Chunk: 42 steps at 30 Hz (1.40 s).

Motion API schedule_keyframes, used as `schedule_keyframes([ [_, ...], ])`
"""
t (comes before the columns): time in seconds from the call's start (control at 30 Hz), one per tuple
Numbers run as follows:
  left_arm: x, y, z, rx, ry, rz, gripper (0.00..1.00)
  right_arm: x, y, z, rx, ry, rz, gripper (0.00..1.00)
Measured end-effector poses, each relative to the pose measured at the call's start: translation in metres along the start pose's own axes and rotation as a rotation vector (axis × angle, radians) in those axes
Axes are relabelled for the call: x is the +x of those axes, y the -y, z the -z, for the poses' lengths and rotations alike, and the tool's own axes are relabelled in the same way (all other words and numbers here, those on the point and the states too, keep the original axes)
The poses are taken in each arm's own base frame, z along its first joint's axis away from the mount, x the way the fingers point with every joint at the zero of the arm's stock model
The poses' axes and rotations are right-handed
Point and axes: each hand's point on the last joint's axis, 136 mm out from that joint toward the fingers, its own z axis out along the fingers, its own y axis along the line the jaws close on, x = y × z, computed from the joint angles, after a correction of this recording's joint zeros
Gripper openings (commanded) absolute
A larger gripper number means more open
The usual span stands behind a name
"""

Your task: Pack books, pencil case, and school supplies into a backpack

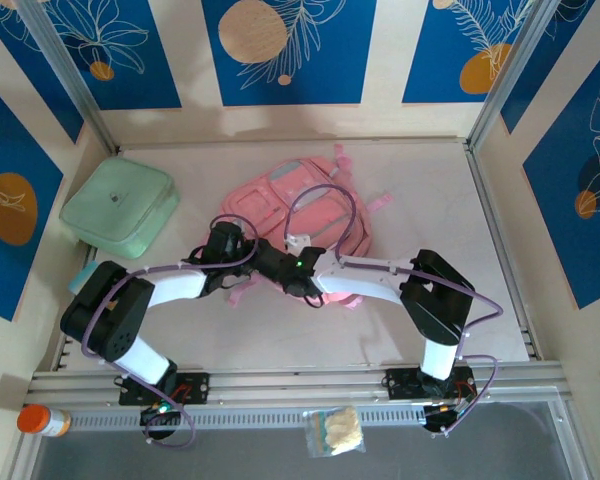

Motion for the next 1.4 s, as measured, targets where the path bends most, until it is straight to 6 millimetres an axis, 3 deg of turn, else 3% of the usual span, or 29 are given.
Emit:
schedule_keyframes([
  [0.13,0.0,0.001,0.001,0.002,0.001,-0.002,0.4,-0.001,-0.014,-0.001,-0.06,0.009,0.055,0.44],
  [0.33,-0.001,0.003,0.003,0.006,0.002,-0.003,0.41,0.001,-0.016,-0.008,-0.049,-0.009,0.109,0.47],
  [0.43,0.0,0.006,0.005,0.014,0.003,-0.002,0.42,0.004,-0.013,-0.015,-0.019,-0.017,0.129,0.42],
  [0.53,0.0,0.009,0.008,0.022,0.008,0.003,0.42,-0.001,-0.01,-0.016,0.021,-0.005,0.135,0.29],
  [0.6,-0.001,0.01,0.011,0.025,0.013,0.005,0.43,-0.006,-0.007,-0.017,0.044,0.006,0.126,0.25],
  [0.93,0.001,0.015,0.02,0.026,0.03,-0.004,0.44,-0.014,-0.004,-0.011,0.038,0.015,0.088,0.01],
  [1.13,0.009,0.019,0.019,0.028,0.02,0.0,0.48,-0.023,-0.01,0.003,-0.065,0.009,0.048,0.0],
  [1.4,0.02,0.026,0.016,0.026,0.034,0.044,0.45,-0.014,-0.009,-0.007,-0.106,-0.047,0.073,0.0],
])
